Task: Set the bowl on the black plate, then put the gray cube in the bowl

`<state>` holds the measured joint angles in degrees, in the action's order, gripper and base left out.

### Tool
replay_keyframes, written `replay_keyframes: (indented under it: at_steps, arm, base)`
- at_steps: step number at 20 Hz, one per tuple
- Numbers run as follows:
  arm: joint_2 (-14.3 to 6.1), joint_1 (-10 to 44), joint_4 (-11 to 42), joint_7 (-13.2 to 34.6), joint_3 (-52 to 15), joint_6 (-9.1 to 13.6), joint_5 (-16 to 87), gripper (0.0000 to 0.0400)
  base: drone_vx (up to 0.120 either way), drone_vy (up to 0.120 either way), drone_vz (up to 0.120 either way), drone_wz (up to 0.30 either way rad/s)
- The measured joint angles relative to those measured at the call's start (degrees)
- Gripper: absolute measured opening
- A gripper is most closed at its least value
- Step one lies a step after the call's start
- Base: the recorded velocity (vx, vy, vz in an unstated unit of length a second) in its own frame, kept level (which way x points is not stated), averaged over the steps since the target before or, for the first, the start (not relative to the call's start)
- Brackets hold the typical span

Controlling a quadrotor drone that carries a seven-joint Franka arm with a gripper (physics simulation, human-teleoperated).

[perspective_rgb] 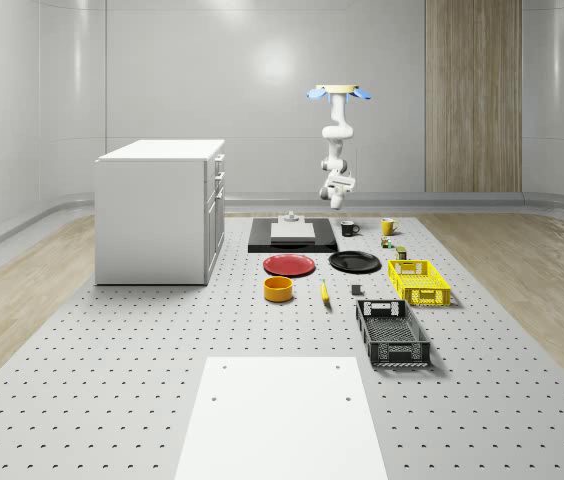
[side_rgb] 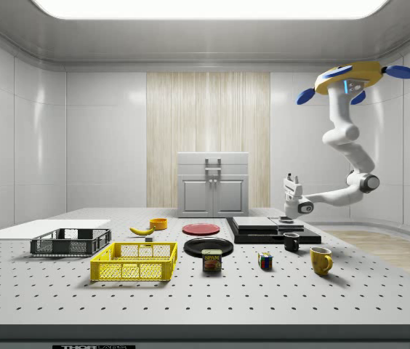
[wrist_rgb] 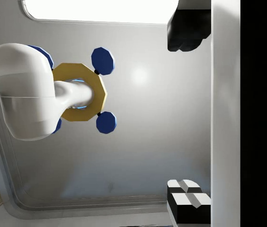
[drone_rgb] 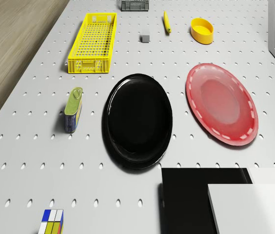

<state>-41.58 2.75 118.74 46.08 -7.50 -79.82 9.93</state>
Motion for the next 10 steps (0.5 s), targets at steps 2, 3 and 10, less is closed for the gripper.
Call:
replay_keyframes:
  at_steps: [2, 3, 10]
  arm:
    - [-0.2, 0.9, 0.7, 0.6, -2.8, -0.2, 4.0, 0.0400]
    - [-0.4, 1.5, 1.2, 0.9, -4.6, -0.3, 6.5, 0.0400]
    - [-3.2, 8.9, 13.5, 6.8, -25.0, -1.8, 37.6, 0.0400]
  base:
    - [0.120, 0.000, 0.000, 0.000]
    - [0.120, 0.000, 0.000, 0.000]
    - [0.120, 0.000, 0.000, 0.000]
